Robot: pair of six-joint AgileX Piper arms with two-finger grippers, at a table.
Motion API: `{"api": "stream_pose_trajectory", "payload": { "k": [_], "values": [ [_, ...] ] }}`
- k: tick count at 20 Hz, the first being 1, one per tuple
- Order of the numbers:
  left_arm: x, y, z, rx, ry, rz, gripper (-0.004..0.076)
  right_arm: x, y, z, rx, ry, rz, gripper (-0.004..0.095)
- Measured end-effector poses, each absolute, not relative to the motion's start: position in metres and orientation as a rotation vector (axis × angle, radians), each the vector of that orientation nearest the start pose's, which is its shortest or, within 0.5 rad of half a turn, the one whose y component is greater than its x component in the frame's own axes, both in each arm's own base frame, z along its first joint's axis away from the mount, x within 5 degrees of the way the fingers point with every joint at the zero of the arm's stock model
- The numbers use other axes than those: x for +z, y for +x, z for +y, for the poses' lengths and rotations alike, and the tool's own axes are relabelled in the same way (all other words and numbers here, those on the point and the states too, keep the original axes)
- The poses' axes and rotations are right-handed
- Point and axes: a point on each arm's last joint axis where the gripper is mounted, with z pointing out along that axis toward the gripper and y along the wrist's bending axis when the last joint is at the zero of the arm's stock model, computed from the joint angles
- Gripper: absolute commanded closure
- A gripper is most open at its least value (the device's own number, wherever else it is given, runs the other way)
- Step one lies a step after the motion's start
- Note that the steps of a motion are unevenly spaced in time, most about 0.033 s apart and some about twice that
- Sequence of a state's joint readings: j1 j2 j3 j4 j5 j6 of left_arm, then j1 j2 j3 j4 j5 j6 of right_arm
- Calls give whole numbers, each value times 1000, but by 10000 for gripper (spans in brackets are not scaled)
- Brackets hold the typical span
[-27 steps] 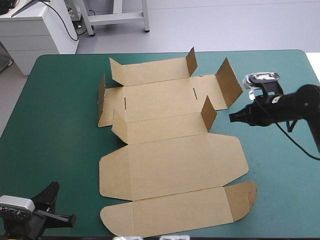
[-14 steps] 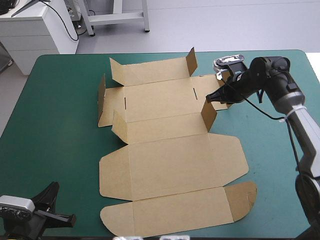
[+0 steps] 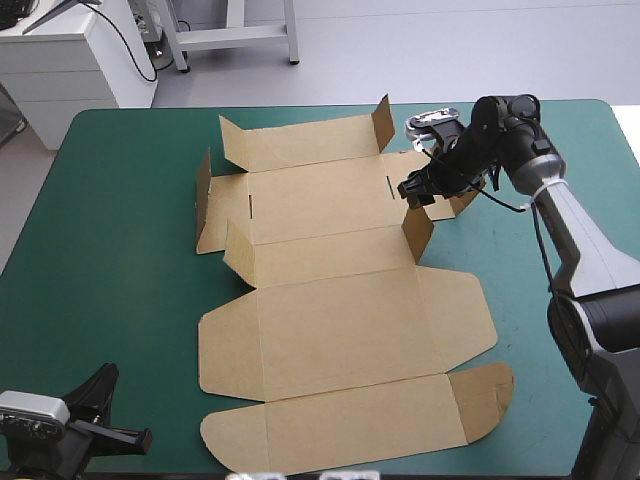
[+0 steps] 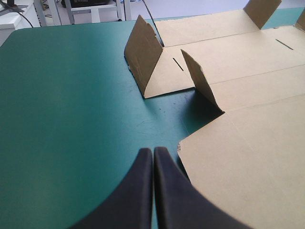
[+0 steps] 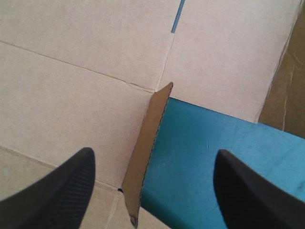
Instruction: Fold the box
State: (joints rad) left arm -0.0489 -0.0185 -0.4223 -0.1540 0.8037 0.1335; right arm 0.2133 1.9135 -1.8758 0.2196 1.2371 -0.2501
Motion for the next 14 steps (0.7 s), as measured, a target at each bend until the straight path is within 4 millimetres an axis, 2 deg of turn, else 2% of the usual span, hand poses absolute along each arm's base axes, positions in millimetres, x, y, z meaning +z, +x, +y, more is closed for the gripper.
{"api": "stream_pose_trajectory", "payload": {
  "k": [3,7,9,10,11,13,14],
  "values": [
    [278,9,-11,-118,146,1835,731,315,408,107,283,-590,2707,164],
    [278,9,-11,-118,146,1835,731,279,422,111,306,-569,2797,168],
    [278,9,-11,-118,146,1835,731,267,427,112,313,-549,2829,169],
    [278,9,-11,-118,146,1835,731,263,428,112,317,-546,2838,202],
    [278,9,-11,-118,146,1835,731,262,428,113,320,-546,2841,268],
    [278,9,-11,-117,147,1835,731,261,427,116,321,-554,2841,535],
    [278,9,-11,-117,147,1834,731,261,427,118,322,-560,2839,723]
  ]
}}
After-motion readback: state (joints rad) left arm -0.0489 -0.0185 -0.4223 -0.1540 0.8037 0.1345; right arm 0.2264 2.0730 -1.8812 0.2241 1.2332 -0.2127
